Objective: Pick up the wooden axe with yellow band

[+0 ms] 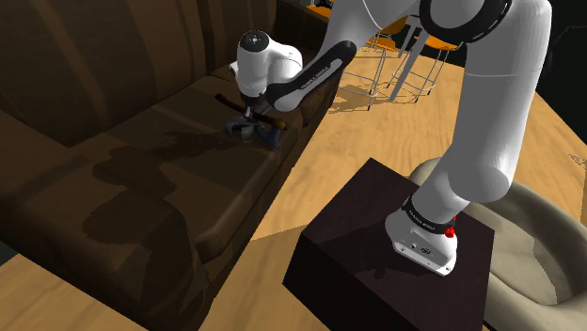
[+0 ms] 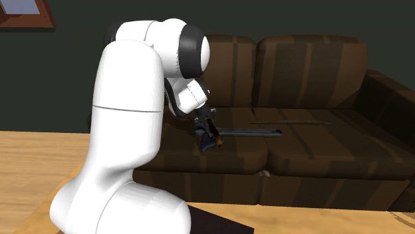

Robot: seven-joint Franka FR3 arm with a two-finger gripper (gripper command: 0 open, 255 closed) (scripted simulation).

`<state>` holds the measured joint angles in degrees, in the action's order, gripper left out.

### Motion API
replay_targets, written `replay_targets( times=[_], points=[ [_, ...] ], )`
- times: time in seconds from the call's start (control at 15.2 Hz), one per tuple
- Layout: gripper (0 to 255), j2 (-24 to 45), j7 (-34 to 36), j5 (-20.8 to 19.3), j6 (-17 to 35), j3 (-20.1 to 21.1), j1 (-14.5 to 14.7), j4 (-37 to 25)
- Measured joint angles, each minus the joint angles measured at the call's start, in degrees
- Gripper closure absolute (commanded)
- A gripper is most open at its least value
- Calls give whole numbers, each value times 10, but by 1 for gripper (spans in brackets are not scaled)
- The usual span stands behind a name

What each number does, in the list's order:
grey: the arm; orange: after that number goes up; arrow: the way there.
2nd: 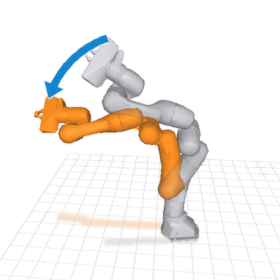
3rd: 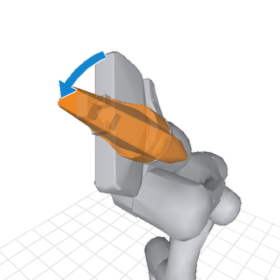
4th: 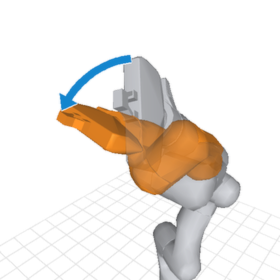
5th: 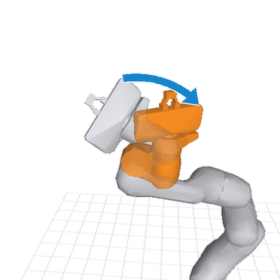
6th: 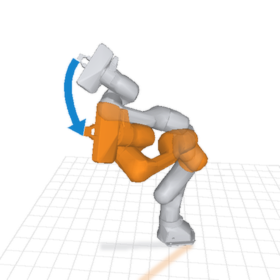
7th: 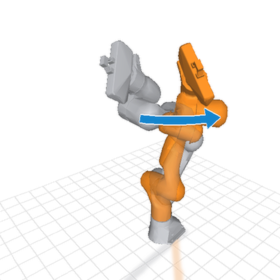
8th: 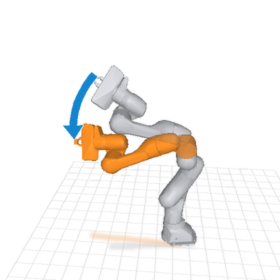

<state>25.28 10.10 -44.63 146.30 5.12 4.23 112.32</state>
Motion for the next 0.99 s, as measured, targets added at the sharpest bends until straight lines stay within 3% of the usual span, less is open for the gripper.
replay_targets(
  times=[0.99],
  points=[
    [255, -70, -69, 63, -65, 27, -15, -7]
  ],
)
